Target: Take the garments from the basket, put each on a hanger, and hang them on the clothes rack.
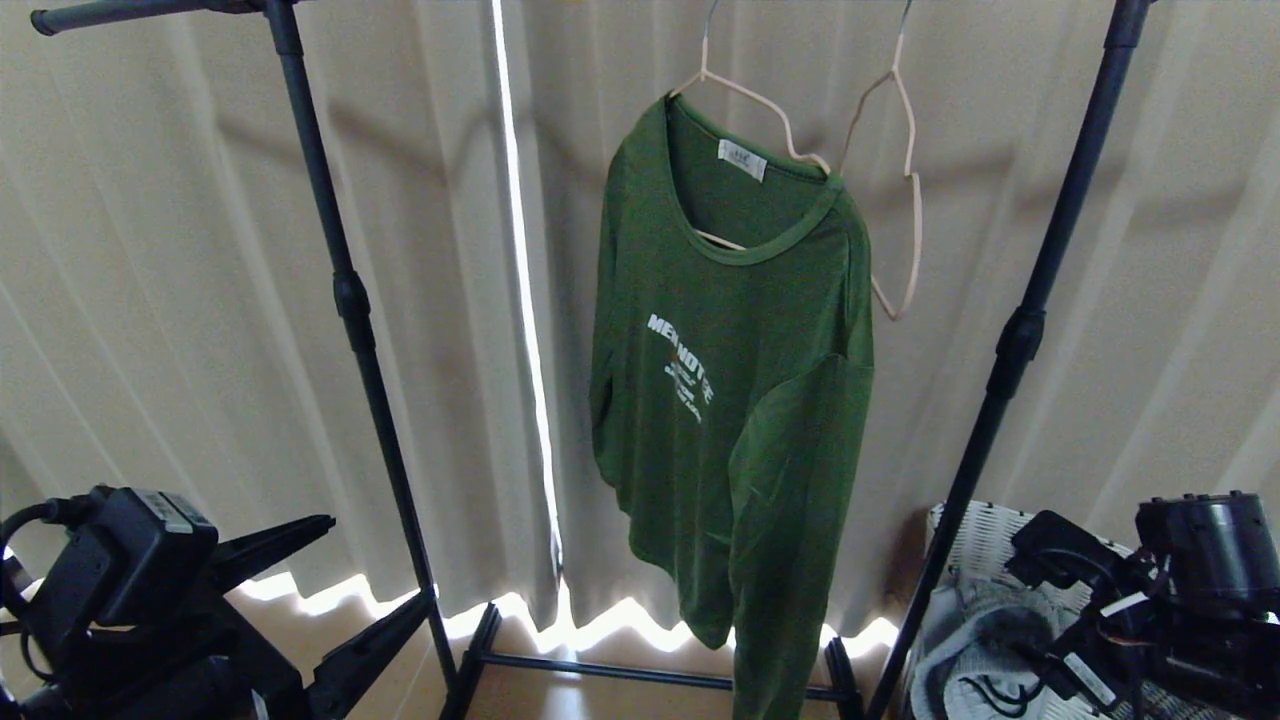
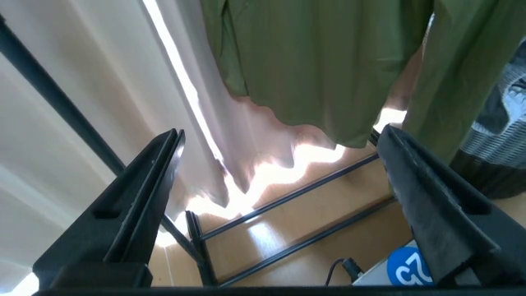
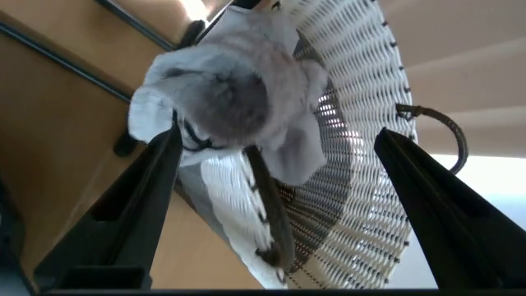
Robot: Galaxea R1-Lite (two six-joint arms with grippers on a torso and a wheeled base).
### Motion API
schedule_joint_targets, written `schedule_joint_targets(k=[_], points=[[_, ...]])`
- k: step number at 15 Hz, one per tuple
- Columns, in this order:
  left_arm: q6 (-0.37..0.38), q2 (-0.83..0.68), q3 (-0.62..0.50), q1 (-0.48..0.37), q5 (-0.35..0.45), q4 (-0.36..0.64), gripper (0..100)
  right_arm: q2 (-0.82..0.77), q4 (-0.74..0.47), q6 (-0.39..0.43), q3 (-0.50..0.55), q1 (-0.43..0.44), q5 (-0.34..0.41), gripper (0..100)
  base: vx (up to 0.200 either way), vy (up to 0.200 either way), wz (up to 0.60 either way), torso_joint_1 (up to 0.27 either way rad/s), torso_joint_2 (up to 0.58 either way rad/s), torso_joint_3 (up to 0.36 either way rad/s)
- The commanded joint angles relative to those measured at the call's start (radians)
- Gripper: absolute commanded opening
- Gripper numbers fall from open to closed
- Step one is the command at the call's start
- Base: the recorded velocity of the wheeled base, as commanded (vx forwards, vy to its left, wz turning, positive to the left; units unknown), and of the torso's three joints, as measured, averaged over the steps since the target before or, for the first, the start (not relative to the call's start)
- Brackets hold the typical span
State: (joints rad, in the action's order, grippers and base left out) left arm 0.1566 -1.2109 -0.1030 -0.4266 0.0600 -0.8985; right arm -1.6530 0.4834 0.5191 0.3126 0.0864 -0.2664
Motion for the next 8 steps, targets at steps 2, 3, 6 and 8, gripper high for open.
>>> schedule_joint_targets(k=[2,3,6,8], points=[[0.0,0.002,0.002,-0.001,0.001,0.001,100,-0.148,0.001,-0.001,0.077,-0.016,-0.033,100,0.0,0.0,0.0,0.0,0.0,0.0],[0.0,0.002,0.002,-0.001,0.001,0.001,100,-0.166,0.001,0.001,0.089,-0.027,-0.039,100,0.0,0.0,0.0,0.0,0.0,0.0],[0.001,0.002,0.003,-0.003,0.001,0.001,100,-0.214,0.041,-0.001,0.114,-0.074,-0.042,100,0.0,0.0,0.0,0.0,0.0,0.0],[0.006,0.002,0.005,-0.003,0.001,0.001,100,-0.238,0.09,0.001,0.106,-0.076,-0.047,100,0.0,0.0,0.0,0.0,0.0,0.0]])
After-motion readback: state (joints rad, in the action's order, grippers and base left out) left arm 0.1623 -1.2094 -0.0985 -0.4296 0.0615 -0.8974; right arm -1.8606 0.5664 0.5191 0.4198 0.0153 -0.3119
